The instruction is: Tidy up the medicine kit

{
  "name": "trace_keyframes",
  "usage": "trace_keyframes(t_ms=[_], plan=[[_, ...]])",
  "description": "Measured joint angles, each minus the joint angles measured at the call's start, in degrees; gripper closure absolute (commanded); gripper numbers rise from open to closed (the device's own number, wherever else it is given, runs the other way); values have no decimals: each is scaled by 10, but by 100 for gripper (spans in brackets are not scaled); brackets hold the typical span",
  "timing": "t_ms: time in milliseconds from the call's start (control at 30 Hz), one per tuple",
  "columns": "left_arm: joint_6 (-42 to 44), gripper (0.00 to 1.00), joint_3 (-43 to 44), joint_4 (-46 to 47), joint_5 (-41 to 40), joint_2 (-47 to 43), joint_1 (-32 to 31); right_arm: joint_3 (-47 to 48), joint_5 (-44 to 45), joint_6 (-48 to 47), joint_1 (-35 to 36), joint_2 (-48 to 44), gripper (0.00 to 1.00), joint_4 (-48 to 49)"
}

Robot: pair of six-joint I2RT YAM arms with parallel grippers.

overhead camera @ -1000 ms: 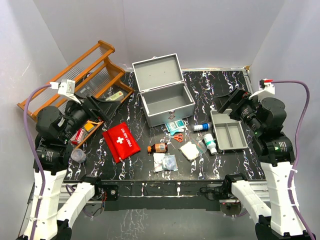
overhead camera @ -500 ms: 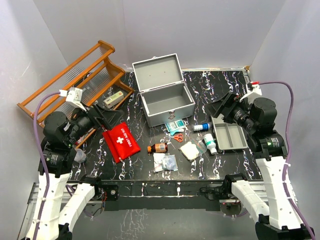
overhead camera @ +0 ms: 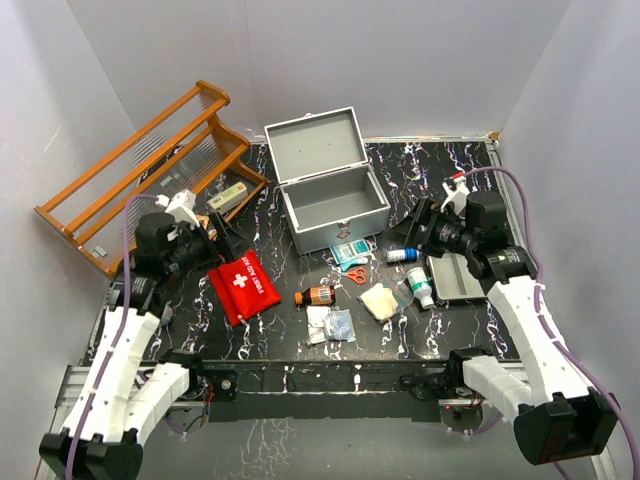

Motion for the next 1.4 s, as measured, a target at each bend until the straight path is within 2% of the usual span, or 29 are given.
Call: trace_keyframes(t_ms=[133,300,400,600,800,933,1033,1100,1200,1233,1400], plan=[[-50,40,-57,-28,-78,39,0,-12,34,4,62,13,34,10],[-103,54,-103,-45,-174,85,0,-12,122,18,189,49,45,41],[-125,58,-127,-42,-223,109,0,-12,178,28,256,74,53,52],[-154,67,-176,-8,-278,162,0,-9,277,43,370,118,58,67],[-160,67,-218,36,-293,196,0,12,332,55,459,181,60,86],[-156,66,-226,66,-285,209,0,27,346,62,489,208,60,102],[-153,71,-227,86,-277,215,1,40,355,64,503,226,60,113],[-151,78,-230,98,-275,216,1,48,362,64,512,238,60,121],[-147,97,-232,104,-275,219,2,56,371,64,523,253,61,128],[-145,100,-233,105,-275,219,2,59,374,64,525,259,61,131],[-133,100,-231,94,-273,216,3,63,378,66,532,285,61,144]])
